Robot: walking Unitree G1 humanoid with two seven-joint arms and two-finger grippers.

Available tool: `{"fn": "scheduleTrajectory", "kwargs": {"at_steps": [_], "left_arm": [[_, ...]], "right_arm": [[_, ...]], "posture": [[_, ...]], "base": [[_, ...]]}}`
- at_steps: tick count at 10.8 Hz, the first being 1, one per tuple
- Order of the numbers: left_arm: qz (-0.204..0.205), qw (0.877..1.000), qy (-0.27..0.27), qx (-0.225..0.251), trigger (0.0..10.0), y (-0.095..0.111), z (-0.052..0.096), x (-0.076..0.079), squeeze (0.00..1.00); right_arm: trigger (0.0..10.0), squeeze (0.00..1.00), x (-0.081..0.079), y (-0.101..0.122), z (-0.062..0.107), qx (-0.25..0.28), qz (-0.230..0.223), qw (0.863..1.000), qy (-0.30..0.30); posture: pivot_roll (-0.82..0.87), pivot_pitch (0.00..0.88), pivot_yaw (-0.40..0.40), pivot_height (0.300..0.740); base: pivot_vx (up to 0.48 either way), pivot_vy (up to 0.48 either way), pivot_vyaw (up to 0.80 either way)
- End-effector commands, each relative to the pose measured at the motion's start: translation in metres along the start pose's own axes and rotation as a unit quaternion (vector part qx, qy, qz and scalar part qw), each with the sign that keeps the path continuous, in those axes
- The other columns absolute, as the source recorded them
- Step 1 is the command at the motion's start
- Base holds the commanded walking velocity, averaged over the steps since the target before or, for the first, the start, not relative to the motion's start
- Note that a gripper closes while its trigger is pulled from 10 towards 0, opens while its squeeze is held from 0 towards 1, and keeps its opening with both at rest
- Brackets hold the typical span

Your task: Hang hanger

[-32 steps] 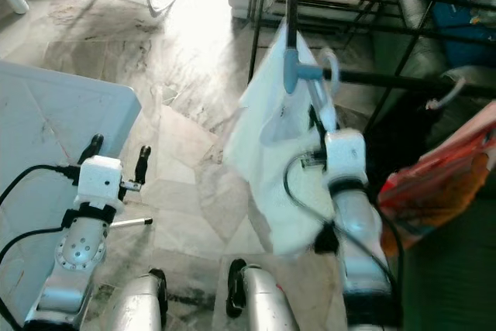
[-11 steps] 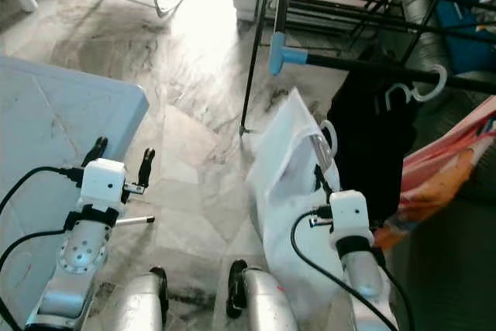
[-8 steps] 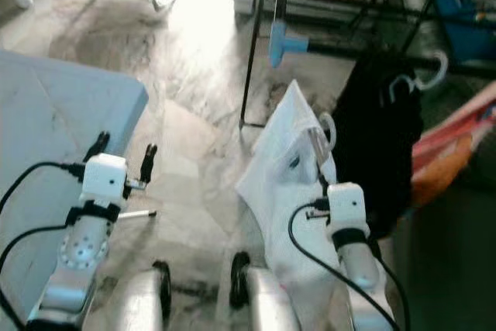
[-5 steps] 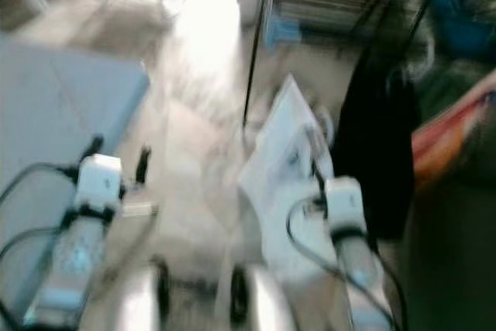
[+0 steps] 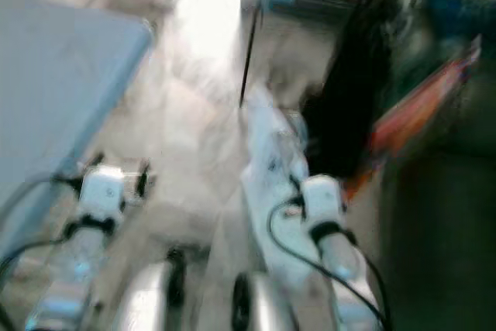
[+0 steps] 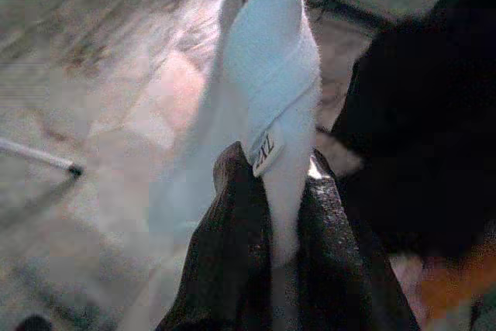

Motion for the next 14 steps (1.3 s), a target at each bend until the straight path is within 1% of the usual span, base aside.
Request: {"fn": "scheduleTrajectory", "kwargs": {"at_steps": [1, 2, 3, 4, 5, 6, 7, 8, 9, 10, 11, 12, 13, 14], "left_arm": [[-0.009, 1.000, -0.009, -0.005, 10.0, -0.006, 0.000, 0.004, 0.00], [-0.012, 1.000, -0.011, -0.017, 10.0, -0.014, -0.001, 0.003, 0.00], [-0.025, 0.999, -0.021, -0.019, 10.0, -0.017, -0.003, 0.003, 0.00], [-0.035, 0.999, -0.019, -0.031, 10.0, -0.025, -0.009, -0.004, 0.00], [-0.032, 0.999, -0.007, -0.040, 10.0, -0.030, -0.011, -0.008, 0.00], [-0.028, 0.999, -0.002, -0.045, 10.0, -0.034, -0.011, -0.008, 0.00], [-0.029, 0.999, 0.000, -0.042, 10.0, -0.036, -0.009, -0.004, 0.00], [-0.015, 0.999, 0.016, -0.035, 10.0, -0.033, -0.013, -0.006, 0.00], [-0.004, 0.998, 0.052, -0.030, 10.0, -0.028, -0.020, -0.019, 0.00], [-0.003, 0.998, 0.067, -0.017, 10.0, -0.024, -0.020, -0.029, 0.00], [-0.017, 0.997, 0.072, -0.011, 10.0, -0.022, -0.018, -0.035, 0.00], [-0.013, 0.998, 0.060, -0.013, 10.0, -0.024, -0.012, -0.033, 0.00], [0.009, 0.998, 0.056, -0.028, 10.0, -0.032, -0.005, -0.027, 0.00], [0.012, 0.999, 0.040, -0.027, 10.0, -0.032, -0.005, -0.015, 0.00]], "right_arm": [[10.0, 0.00, 0.001, 0.011, -0.001, 0.024, -0.002, 1.000, 0.013], [10.0, 0.00, 0.004, 0.018, -0.009, 0.033, -0.020, 0.999, 0.032], [10.0, 0.00, 0.011, 0.022, -0.015, 0.033, -0.016, 0.999, 0.039], [10.0, 0.00, 0.028, 0.021, -0.027, 0.018, -0.025, 0.999, 0.033], [10.0, 0.00, 0.027, 0.016, -0.028, 0.007, -0.039, 0.998, 0.039], [10.0, 0.00, 0.021, 0.012, -0.027, -0.003, -0.051, 0.998, 0.046], [10.0, 0.00, 0.013, 0.004, -0.024, -0.009, -0.052, 0.997, 0.049], [10.0, 0.00, 0.015, 0.007, -0.031, -0.002, -0.074, 0.997, 0.026], [10.0, 0.00, 0.017, 0.012, -0.043, 0.005, -0.103, 0.995, -0.009], [10.0, 0.00, 0.024, 0.011, -0.048, 0.005, -0.119, 0.992, -0.050], [10.0, 0.00, 0.025, 0.010, -0.050, 0.002, -0.120, 0.990, -0.070], [10.0, 0.00, 0.024, 0.005, -0.047, -0.014, -0.136, 0.986, -0.092], [10.0, 0.00, 0.010, 0.003, -0.040, -0.003, -0.138, 0.990, -0.043], [10.0, 0.00, 0.016, -0.001, -0.034, -0.007, -0.098, 0.992, -0.074]], "posture": [[0.04, 0.197, -0.087, 0.740], [0.04, 0.179, -0.080, 0.740], [0.05, 0.169, -0.080, 0.740], [0.05, 0.156, -0.088, 0.740], [0.05, 0.135, -0.081, 0.740], [0.05, 0.125, -0.073, 0.740], [0.05, 0.104, -0.070, 0.740], [0.07, 0.083, -0.076, 0.740], [0.08, 0.077, -0.078, 0.740], [0.10, 0.075, -0.075, 0.740], [0.10, 0.085, -0.073, 0.740], [0.09, 0.112, -0.072, 0.740], [0.07, 0.120, -0.075, 0.740], [0.07, 0.129, -0.082, 0.740]], "base": [[-0.296, 0.000, 0.00], [-0.281, 0.000, 0.00], [-0.277, 0.000, 0.00], [-0.270, 0.000, 0.00], [-0.289, 0.000, 0.00], [-0.307, 0.000, 0.00], [0.000, 0.000, 0.00], [0.000, 0.000, 0.00], [0.000, 0.000, 0.00], [0.000, 0.000, 0.00], [0.000, 0.000, 0.00], [0.000, 0.000, 0.00], [0.000, 0.000, 0.00], [0.000, 0.000, 0.00]]}}
Point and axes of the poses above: a point about 5 cm out from each wrist's last joint towards the gripper, its own z axis pointing back from the gripper into the wrist, its own y axis along the axis of the wrist's last joint, x = y × z, the point moved 4 cm from there along -z, pointing out of the wrist towards the gripper, and after that the axes turned 3 degrees about z, right-handed, at the moved point
